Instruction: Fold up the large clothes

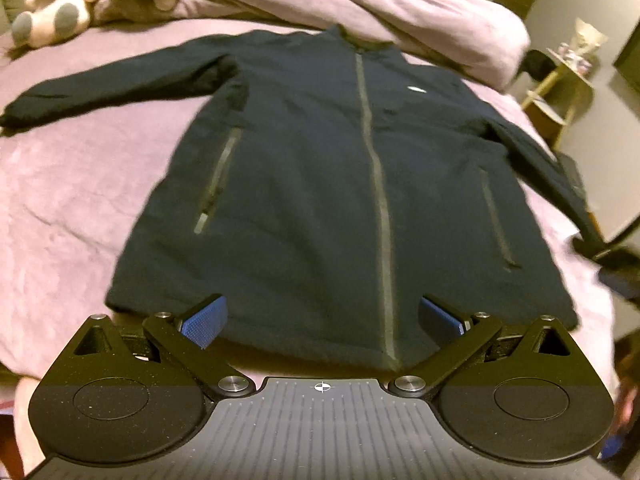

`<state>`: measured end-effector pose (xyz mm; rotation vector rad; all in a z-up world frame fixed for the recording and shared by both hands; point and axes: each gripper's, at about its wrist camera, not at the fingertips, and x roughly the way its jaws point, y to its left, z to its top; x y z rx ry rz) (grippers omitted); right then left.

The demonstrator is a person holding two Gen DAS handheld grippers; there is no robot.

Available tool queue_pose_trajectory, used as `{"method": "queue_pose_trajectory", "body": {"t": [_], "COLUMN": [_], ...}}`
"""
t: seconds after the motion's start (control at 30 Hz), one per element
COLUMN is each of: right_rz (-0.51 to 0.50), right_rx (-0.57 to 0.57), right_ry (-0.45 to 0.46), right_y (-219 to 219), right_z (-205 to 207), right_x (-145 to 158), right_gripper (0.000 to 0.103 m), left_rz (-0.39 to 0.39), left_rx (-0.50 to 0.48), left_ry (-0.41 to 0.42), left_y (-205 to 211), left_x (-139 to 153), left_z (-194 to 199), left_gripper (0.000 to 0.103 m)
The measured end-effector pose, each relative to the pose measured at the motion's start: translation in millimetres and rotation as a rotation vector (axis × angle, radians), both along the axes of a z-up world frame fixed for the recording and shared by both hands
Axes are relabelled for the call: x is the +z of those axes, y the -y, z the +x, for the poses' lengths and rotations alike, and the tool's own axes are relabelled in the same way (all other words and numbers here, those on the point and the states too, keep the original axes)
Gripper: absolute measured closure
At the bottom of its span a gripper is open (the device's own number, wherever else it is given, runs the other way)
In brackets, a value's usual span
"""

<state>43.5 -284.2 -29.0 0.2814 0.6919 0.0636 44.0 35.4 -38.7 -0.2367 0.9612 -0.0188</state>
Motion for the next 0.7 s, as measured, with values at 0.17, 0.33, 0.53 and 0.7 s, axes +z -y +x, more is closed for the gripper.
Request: {"method": "queue_pose_trajectory", "body": {"t": [0.17, 0.33, 0.53, 0.7], "right_rz": [0.192, 0.415, 0.779, 0.918], "right_rx": [-0.181, -0.495, -0.816, -0.978], "right_ry": [0.039, 0.068, 0.068, 0.127], "right_y": [92.3, 199.2, 288.2, 315.2], "right_z": [49.8, 93.0, 114.2, 117.6], "right_x": [-19.4, -55.5, -125.3, -163.2], "right_gripper": [0.004, 0.021, 0.051, 0.067], "left_rz": [0.059, 0.093, 0.062, 0.074], "left_rx": [0.071, 0.098, 0.113, 0.112], "left_ry": [-0.025, -0.008, -0.040, -0.082], "left_y": [-12.3, -19.3, -20.0, -18.2], "left_x": [-15.7, -28.1, -49.4, -64.8], "left_z": [35.6, 70.7, 100.7, 112.1], "left_gripper": [0.000, 0.000, 0.000, 0.000]}}
